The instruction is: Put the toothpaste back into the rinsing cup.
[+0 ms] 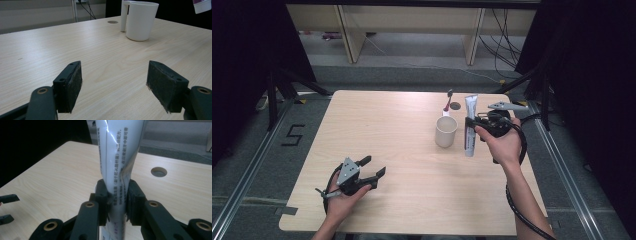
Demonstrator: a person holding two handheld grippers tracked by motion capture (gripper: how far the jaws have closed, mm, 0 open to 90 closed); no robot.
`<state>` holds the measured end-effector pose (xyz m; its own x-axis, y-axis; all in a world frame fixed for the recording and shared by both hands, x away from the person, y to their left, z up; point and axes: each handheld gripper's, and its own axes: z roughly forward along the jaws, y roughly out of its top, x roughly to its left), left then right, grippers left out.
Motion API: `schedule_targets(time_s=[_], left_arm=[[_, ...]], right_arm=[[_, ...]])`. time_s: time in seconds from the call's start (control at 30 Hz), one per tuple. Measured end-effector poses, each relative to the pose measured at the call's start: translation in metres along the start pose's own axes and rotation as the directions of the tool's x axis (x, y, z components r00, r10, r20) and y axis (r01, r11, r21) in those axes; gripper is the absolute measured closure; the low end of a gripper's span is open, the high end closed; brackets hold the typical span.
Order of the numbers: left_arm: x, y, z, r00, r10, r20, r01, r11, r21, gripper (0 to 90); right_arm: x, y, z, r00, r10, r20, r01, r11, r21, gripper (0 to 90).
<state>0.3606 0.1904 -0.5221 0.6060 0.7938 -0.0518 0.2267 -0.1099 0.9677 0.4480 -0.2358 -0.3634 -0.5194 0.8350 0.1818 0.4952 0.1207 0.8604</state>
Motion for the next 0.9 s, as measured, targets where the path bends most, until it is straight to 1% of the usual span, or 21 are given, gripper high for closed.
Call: schedule_targets(time_s=[0.03,0.07,0.13,0.17,0.2,0.23,0.27,0.33,0.37,0.4,0.43,0.47,0.5,0.6,0.63,0.67,0.73,0.77,0.8,0.83,0.9], left_arm=[[0.000,0.000,0.000,1.0000,0.000,-0.002,0.000,1.0000,0.000,28.2],[0.000,0.000,0.000,1.0000,0.000,-0.002,0.000,1.0000,0.000,28.3],[0.000,0.000,0.000,1.0000,0.000,0.001,0.000,1.0000,0.000,28.2],[0.000,0.000,0.000,1.0000,0.000,0.001,0.000,1.0000,0.000,28.2],[0.000,0.000,0.000,1.0000,-0.001,0.001,0.001,1.0000,0.000,28.3],[0.000,0.000,0.000,1.0000,0.000,0.001,0.000,1.0000,0.000,28.2],[0.000,0.000,0.000,1.0000,0.000,0.001,0.000,1.0000,0.001,28.2],[0.000,0.000,0.000,1.0000,-0.001,0.001,0.001,1.0000,0.000,28.3],[0.000,0.000,0.000,1.0000,0.000,0.001,0.000,1.0000,0.001,28.2],[0.000,0.000,0.000,1.0000,-0.001,0.001,0.001,1.0000,0.000,28.2],[0.000,0.000,0.000,1.0000,-0.001,-0.001,0.001,1.0000,0.001,28.3],[0.000,0.000,0.000,1.0000,0.000,-0.001,0.000,1.0000,0.001,28.2],[0.000,0.000,0.000,1.0000,0.000,-0.001,0.000,1.0000,0.001,28.3],[0.000,0.000,0.000,1.0000,0.003,-0.002,-0.003,1.0000,0.003,28.3],[0.000,0.000,0.000,1.0000,0.003,-0.002,-0.003,1.0000,0.003,28.2],[0.000,0.000,0.000,1.0000,0.003,-0.001,-0.003,1.0000,0.003,28.3],[0.000,0.000,0.000,1.0000,0.000,-0.001,0.000,1.0000,0.002,28.3],[0.000,0.000,0.000,1.0000,0.001,0.000,-0.001,1.0000,0.002,28.3],[0.000,0.000,0.000,1.0000,0.002,-0.001,-0.002,1.0000,0.004,28.3],[0.000,0.000,0.000,1.0000,0.003,-0.001,-0.003,1.0000,0.004,28.2],[0.000,0.000,0.000,1.0000,0.001,0.000,-0.001,1.0000,0.002,28.2]], right_arm=[[0.000,0.001,-0.001,1.0000,-0.002,-0.002,0.002,1.000,-0.002,74.9],[0.002,0.001,0.000,0.9997,0.025,-0.006,-0.025,1.000,-0.006,74.9],[0.000,0.002,0.000,1.0000,-0.002,0.004,0.002,1.000,-0.025,74.9],[0.001,0.002,0.000,1.0000,0.003,0.000,-0.003,0.999,-0.039,74.9],[0.000,0.002,0.001,1.0000,-0.004,-0.004,0.003,0.999,-0.051,74.9],[0.000,0.002,0.001,1.0000,0.000,-0.002,0.000,0.999,-0.053,74.9],[0.000,0.003,0.001,1.0000,-0.008,0.003,0.008,0.998,-0.066,74.9],[0.001,0.003,0.002,1.0000,-0.006,0.005,0.007,0.997,-0.083,74.9],[0.001,0.003,0.002,0.9997,-0.018,0.015,0.019,0.995,-0.097,74.9],[0.001,0.003,0.003,0.9998,-0.018,0.008,0.019,0.994,-0.107,74.9],[0.000,0.003,0.004,0.9994,-0.033,0.007,0.033,0.992,-0.118,74.9],[0.001,0.003,0.004,0.9999,-0.014,0.006,0.015,0.992,-0.127,74.9],[0.001,0.004,0.005,0.9995,-0.029,0.009,0.030,0.990,-0.138,74.9],[0.002,0.005,0.006,0.9995,-0.024,0.021,0.027,0.987,-0.156,74.9],[0.003,0.005,0.007,0.9995,-0.027,0.017,0.029,0.987,-0.157,74.9],[0.003,0.005,0.008,0.9996,-0.022,0.017,0.025,0.985,-0.171,74.9],[0.004,0.006,0.009,0.9990,-0.040,0.019,0.043,0.981,-0.188,74.9],[0.003,0.006,0.010,0.9984,-0.048,0.029,0.053,0.979,-0.195,74.9],[0.005,0.006,0.011,0.9989,-0.038,0.027,0.042,0.978,-0.203,74.9],[0.004,0.007,0.012,0.9984,-0.051,0.025,0.055,0.976,-0.212,74.9],[0.005,0.008,0.013,0.9976,-0.059,0.037,0.066,0.972,-0.227,74.9]])
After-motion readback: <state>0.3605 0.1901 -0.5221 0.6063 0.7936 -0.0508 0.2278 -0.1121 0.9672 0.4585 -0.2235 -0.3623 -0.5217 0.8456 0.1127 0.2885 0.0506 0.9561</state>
